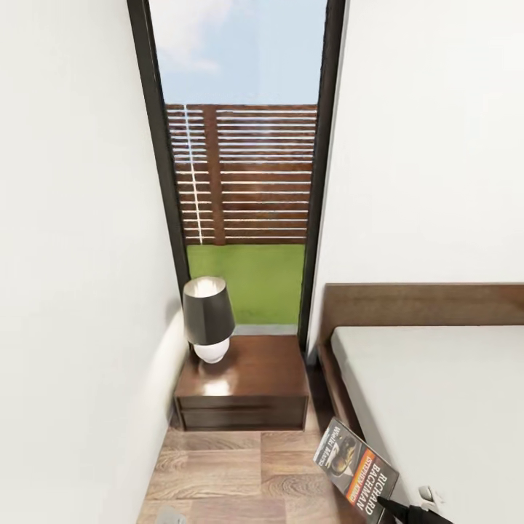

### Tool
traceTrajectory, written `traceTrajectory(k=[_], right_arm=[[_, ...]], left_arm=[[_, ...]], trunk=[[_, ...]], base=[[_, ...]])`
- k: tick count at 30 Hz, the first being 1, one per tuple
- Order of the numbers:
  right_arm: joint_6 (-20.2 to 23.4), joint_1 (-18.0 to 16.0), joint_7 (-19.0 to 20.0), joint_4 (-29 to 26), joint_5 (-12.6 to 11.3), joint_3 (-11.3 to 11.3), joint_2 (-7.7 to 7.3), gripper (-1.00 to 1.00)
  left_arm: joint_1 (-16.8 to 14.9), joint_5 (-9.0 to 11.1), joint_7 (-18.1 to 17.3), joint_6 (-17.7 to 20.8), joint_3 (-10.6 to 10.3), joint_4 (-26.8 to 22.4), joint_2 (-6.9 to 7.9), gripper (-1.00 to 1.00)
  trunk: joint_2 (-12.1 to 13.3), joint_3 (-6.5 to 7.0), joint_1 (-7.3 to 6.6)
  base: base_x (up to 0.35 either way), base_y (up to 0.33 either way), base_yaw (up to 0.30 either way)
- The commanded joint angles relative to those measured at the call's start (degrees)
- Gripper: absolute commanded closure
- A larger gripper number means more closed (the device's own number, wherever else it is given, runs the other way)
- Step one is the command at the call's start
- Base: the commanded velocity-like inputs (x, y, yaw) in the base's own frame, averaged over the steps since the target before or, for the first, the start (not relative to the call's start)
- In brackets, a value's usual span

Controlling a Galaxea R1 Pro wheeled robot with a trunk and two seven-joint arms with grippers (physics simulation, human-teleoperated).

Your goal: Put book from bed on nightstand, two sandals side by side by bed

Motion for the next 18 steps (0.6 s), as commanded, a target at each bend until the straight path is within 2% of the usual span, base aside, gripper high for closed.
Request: traceTrajectory(k=[1,8,14,18], right_arm=[[-0.22,-0.07,0.55,0.0,-0.4,0.17,-0.02,1.0],[0.02,-0.07,11.36,-0.02,-0.3,0.18,-0.03,1.0],[0.21,-0.07,12.83,-0.02,-0.43,0.17,-0.03,1.0],[0.14,-0.07,12.81,-0.02,-0.44,0.14,-0.03,1.0]], left_arm=[[-0.06,0.49,-0.17,-0.22,-0.49,0.05,0.01,-1.0],[-0.06,0.49,-0.17,-0.22,-0.49,0.05,0.01,-1.0],[-0.06,0.49,-0.17,-0.22,-0.49,0.05,0.01,-1.0],[-0.07,0.49,-0.17,-0.22,-0.49,0.05,0.01,-1.0]], trunk=[[-0.13,-0.13,0.07],[-0.13,-0.13,0.07],[-0.13,-0.13,0.07],[-0.13,-0.13,0.07]], base=[[0.33,0.0,0.0],[0.33,0.0,0.0],[0.3,0.0,0.0],[0.129,0.0,0.0]])
